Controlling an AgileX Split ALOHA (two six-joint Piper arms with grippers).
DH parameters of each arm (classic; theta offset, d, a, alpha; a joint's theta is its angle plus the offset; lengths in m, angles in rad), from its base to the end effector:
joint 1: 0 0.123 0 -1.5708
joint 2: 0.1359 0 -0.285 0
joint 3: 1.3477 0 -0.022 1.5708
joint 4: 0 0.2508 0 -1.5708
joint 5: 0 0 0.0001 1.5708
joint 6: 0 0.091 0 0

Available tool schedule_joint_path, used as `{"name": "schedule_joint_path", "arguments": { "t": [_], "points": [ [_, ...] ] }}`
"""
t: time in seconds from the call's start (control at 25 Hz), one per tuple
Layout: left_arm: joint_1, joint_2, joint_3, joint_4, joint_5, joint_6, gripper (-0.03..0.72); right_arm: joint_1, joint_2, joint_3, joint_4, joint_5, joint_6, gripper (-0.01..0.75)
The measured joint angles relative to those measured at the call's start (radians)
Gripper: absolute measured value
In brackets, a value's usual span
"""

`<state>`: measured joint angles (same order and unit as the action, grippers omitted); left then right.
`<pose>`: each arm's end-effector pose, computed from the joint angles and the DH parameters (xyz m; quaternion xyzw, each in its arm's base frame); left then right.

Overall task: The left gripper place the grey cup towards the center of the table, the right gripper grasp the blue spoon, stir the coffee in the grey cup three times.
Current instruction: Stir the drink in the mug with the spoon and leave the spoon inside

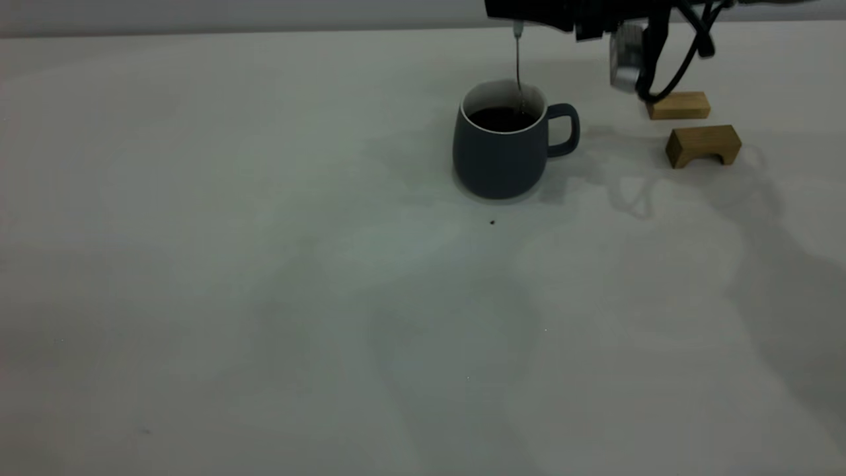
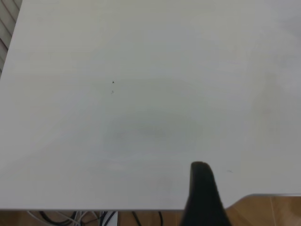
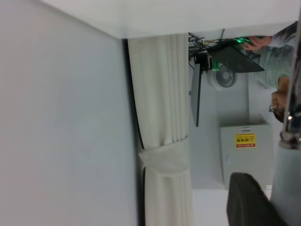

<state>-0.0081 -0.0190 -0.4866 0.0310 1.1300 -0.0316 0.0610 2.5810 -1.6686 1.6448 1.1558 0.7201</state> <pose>-0.0092 0.0026 0.2680 -0.0114 0.8692 0.0056 0.4942 0.4694 0.1119 0.0484 -0.6185 -0.4925 -0.4987 0.3552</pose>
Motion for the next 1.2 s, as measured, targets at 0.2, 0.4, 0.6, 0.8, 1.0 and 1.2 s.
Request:
{"name": "schedule_joint_path", "arguments": {
  "t": [0.2, 0.4, 0.6, 0.8, 1.0, 1.2],
  "points": [
    [0.000, 0.000, 0.000, 0.000, 0.000, 0.000, 0.585, 0.002, 0.039, -0.004, -0.045, 0.000, 0.000, 0.120],
    [0.000, 0.000, 0.000, 0.000, 0.000, 0.000, 0.585, 0.037, 0.047, -0.007, -0.055, -0.001, -0.001, 0.120],
    [0.000, 0.000, 0.000, 0.000, 0.000, 0.000, 0.585, 0.072, 0.073, -0.030, 0.069, 0.000, -0.015, 0.120],
    [0.000, 0.000, 0.000, 0.000, 0.000, 0.000, 0.585, 0.054, 0.079, -0.043, 0.094, -0.004, -0.100, 0.120],
    [0.000, 0.000, 0.000, 0.000, 0.000, 0.000, 0.585, -0.007, 0.079, -0.045, 0.029, -0.003, -0.130, 0.120],
    [0.000, 0.000, 0.000, 0.000, 0.000, 0.000, 0.585, -0.044, 0.079, -0.045, -0.096, 0.006, -0.130, 0.120]
  ]
}}
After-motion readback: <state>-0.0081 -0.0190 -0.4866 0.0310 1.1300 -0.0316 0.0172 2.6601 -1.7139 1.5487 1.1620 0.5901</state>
